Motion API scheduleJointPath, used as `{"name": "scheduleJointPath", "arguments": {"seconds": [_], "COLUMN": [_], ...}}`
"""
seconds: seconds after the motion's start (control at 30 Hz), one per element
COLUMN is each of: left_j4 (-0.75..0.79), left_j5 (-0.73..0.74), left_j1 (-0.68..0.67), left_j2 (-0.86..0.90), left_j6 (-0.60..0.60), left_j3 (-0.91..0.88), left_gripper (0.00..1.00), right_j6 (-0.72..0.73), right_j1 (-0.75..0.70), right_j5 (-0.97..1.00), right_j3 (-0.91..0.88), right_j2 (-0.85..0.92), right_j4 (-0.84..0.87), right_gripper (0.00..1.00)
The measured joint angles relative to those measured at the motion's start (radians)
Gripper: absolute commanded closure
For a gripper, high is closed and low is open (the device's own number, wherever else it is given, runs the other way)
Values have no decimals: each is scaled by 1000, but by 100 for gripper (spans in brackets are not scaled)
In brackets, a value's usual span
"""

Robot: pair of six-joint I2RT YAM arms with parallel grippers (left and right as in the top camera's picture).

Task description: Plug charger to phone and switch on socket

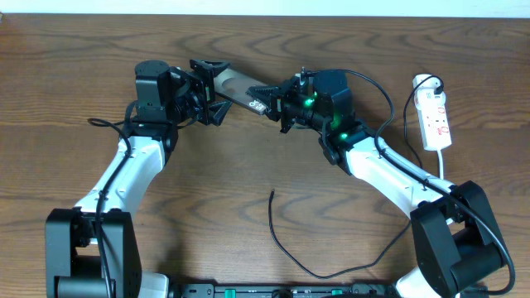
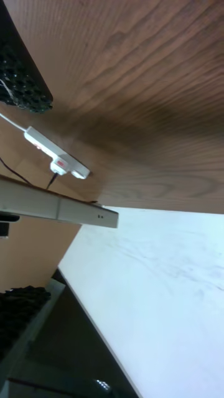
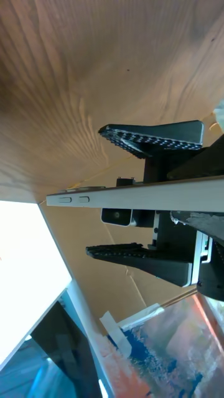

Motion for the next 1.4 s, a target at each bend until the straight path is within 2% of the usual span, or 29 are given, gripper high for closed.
{"name": "scheduleJointPath", "arguments": {"seconds": [0.27, 0.47, 0.6, 0.67, 0.77, 0.8, 0.87, 1.17, 1.23, 1.33, 1.4], "left_j4": [0, 0, 0, 0, 0, 1, 3, 7, 7, 2, -1], "left_j5": [-8, -11, -15, -16, -15, -16, -18, -22, -22, -21, -31], "left_j1": [0, 0, 0, 0, 0, 0, 0, 0, 0, 0, 0], "left_j2": [0, 0, 0, 0, 0, 0, 0, 0, 0, 0, 0], "left_j6": [-3, -5, -4, -7, -4, -4, 1, 4, 4, 0, 0], "left_j3": [0, 0, 0, 0, 0, 0, 0, 0, 0, 0, 0], "left_gripper": [16, 43, 71, 78, 81, 87, 92, 93, 93, 93, 93], "right_j6": [50, 60, 60, 60, 60, 60, 72, 114, 114, 99, 93], "right_j1": [29, 36, 36, 36, 36, 36, 36, 36, 36, 36, 36], "right_j5": [0, 1, 1, 1, 1, 1, 2, 6, 6, 5, 2], "right_j3": [0, 0, 0, 0, 0, 0, 0, 0, 0, 0, 0], "right_j2": [0, 0, 0, 0, 0, 0, 0, 0, 0, 0, 0], "right_j4": [23, 24, 24, 24, 24, 23, 20, 24, 24, 28, 35], "right_gripper": [99, 99, 99, 99, 99, 99, 99, 99, 90, 82, 59]}}
